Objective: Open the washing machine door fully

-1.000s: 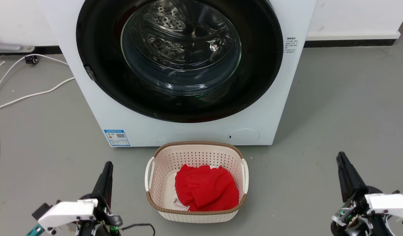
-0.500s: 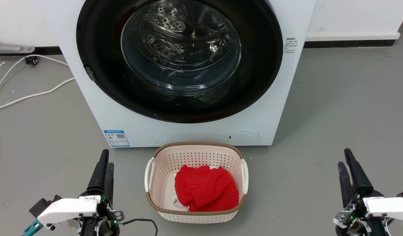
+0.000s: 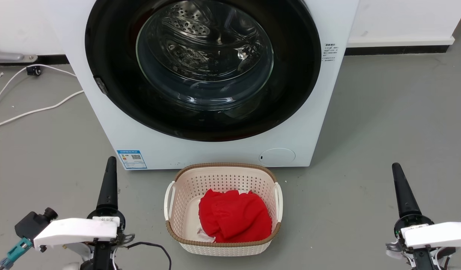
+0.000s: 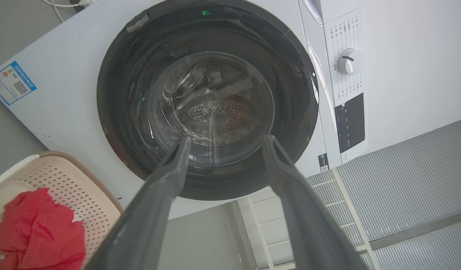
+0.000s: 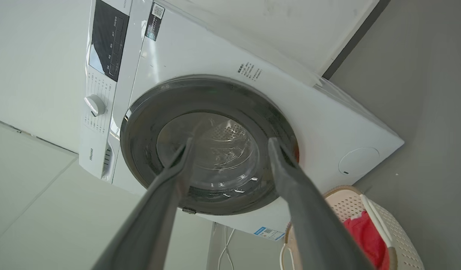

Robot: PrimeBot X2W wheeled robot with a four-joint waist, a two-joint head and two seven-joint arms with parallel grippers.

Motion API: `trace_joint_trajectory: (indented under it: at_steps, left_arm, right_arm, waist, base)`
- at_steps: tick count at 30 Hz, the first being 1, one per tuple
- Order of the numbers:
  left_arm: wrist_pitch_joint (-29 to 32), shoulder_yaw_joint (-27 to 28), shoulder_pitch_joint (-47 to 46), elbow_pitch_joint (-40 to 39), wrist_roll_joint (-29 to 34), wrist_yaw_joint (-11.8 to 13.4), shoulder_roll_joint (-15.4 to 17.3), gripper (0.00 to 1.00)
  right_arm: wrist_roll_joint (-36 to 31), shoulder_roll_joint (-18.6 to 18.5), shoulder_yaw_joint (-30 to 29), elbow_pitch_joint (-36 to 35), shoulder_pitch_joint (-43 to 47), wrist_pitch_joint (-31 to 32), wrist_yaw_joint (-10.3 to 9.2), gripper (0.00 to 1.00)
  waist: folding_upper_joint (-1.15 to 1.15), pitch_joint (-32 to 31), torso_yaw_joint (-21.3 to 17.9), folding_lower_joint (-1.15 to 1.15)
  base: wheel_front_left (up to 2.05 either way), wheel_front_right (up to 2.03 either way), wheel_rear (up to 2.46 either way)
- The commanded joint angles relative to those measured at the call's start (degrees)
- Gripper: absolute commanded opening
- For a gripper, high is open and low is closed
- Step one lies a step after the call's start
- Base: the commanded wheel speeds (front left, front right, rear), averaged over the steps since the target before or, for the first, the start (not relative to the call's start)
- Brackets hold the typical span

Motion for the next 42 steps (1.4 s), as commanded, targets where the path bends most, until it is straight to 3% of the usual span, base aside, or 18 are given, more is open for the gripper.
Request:
trace_joint_trajectory:
  at_steps: [1,2,16,42]
  left_arm:
    - [-0.54,-0.06,-0.67,-1.47,2.20,-0.12,0.19,1.00]
    - [-1.34,-0.89,-0.25,-2.42,8.16,-0.05,0.19,1.00]
    - [-4.30,-4.18,1.22,-3.17,29.30,1.18,0.14,1.00]
    - [-8.40,-6.41,2.34,-2.34,49.12,3.44,0.87,1.00]
  right_arm:
    - [-2.73,-0.06,0.17,-1.58,-0.45,-0.57,0.00,1.00]
    - [-9.17,-0.03,0.52,-2.55,0.02,-1.37,0.00,1.00]
    - [-28.46,0.07,0.80,-4.74,1.66,-1.65,0.00,1.00]
    - [-49.63,0.22,1.59,-8.85,3.98,-1.52,0.00,1.00]
  waist:
    - [0.00,-0.02,-0.01,0.00]
    - [0.00,-0.07,-0.06,0.00]
    - [0.00,-0.31,-0.25,0.00]
    - [0.00,-0.37,-0.63,0.00]
  base:
    - [0.00,0.00,0.00]
    - [0.00,0.00,0.00]
    - [0.00,0.00,0.00]
    - [0.00,0.00,0.00]
